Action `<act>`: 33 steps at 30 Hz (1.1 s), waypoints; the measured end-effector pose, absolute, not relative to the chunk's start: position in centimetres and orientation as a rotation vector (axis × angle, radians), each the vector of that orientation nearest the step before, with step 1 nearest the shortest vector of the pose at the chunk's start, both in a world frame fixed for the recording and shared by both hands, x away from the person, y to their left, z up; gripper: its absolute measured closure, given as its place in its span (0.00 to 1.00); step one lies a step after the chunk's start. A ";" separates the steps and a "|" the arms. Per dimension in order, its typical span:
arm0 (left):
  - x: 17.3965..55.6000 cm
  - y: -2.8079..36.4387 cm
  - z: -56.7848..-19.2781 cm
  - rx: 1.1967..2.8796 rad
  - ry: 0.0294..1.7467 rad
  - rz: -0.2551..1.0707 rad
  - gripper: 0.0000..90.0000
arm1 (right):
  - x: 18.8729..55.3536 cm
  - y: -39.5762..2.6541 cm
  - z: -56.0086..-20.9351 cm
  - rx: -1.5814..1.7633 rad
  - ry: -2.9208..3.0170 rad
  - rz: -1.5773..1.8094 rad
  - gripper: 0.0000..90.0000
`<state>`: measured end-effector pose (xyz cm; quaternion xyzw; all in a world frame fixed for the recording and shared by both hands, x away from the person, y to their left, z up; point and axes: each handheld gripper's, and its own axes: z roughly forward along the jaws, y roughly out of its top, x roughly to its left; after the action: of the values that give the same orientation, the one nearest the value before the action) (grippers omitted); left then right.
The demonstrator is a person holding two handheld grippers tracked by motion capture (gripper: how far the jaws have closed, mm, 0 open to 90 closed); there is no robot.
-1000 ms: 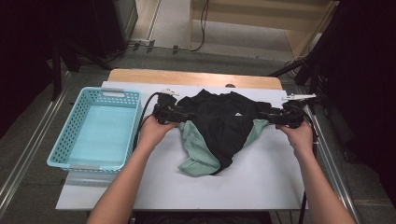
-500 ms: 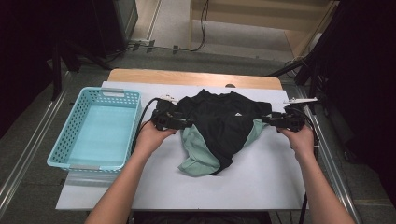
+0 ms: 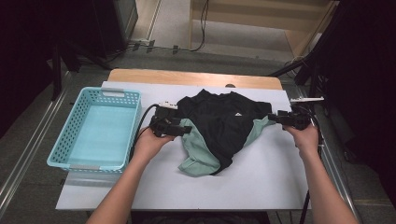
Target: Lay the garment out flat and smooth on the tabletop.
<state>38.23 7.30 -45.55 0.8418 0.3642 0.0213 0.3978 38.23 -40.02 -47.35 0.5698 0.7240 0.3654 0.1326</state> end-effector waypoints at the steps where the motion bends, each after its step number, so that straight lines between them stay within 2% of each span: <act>1: 38.1 7.3 -45.5 2.130 0.921 0.057 0.41 | 38.3 -40.1 -47.4 1.649 2.099 1.062 0.41; 24: 35.9 8.5 -46.5 2.134 0.933 0.074 0.41 | 41.3 -40.9 -50.4 1.784 2.058 0.987 0.47; 29: 35.9 8.6 -46.5 2.129 0.934 0.086 0.41 | 41.4 -40.9 -51.0 1.793 2.087 0.950 0.59; 32: 35.9 8.7 -46.5 2.128 0.932 0.084 0.41 | 41.4 -40.7 -51.1 1.794 2.114 0.928 0.70; 33: 35.9 8.6 -46.5 2.128 0.933 0.088 0.41 | 41.4 -40.6 -51.2 1.792 2.118 0.917 0.78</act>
<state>35.94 8.62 -46.51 0.8399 0.3684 0.0349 0.3971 41.38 -40.59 -51.17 0.6096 0.7204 0.3119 0.1095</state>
